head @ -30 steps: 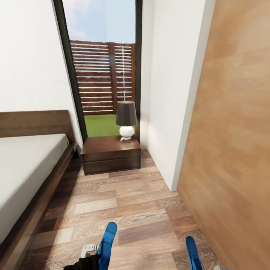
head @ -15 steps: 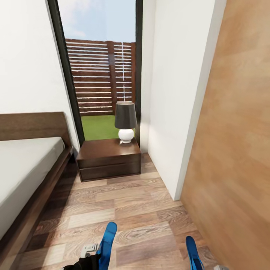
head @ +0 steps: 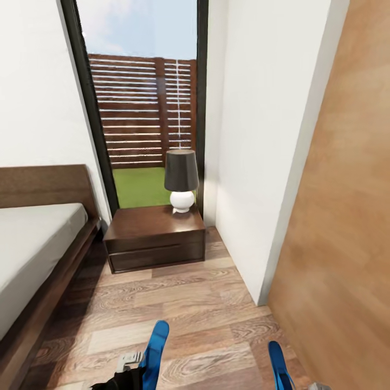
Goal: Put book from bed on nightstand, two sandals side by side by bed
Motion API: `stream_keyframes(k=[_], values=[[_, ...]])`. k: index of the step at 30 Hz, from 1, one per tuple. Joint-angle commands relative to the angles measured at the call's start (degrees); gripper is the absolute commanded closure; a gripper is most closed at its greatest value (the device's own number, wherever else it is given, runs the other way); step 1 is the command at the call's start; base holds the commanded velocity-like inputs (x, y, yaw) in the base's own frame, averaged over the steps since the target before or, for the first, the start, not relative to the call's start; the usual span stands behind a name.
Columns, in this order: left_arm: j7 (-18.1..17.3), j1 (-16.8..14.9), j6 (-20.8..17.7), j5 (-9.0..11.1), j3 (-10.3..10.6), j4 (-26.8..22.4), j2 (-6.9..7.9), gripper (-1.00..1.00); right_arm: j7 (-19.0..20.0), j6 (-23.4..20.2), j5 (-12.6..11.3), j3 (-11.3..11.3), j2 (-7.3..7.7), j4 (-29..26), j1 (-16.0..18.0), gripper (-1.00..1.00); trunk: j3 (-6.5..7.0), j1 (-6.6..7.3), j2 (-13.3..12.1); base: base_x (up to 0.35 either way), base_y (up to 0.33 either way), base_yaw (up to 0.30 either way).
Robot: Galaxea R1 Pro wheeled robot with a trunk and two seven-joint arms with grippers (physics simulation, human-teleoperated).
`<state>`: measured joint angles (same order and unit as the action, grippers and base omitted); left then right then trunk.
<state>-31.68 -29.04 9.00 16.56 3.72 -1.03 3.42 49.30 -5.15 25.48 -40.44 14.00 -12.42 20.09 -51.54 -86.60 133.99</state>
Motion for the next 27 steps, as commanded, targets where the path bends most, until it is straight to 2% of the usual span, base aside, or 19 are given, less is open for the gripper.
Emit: stream_keyframes(k=[1, 27], values=[[-0.14, -0.05, 0.26, 0.41, 0.32, 0.07, 0.01, 1.0, 0.27, -0.65, 0.09, -0.52, -0.03, -0.08, 0.04, 1.0, -0.06, -0.02, 0.02, 0.315, 0.0, 0.06], [-0.14, -0.05, 0.24, 0.41, 0.32, 0.07, 0.01, 1.0, 0.27, -0.65, 0.09, -0.52, -0.03, -0.07, 0.04, 1.0, -0.06, -0.02, 0.02, 0.311, -0.042, 0.014]])
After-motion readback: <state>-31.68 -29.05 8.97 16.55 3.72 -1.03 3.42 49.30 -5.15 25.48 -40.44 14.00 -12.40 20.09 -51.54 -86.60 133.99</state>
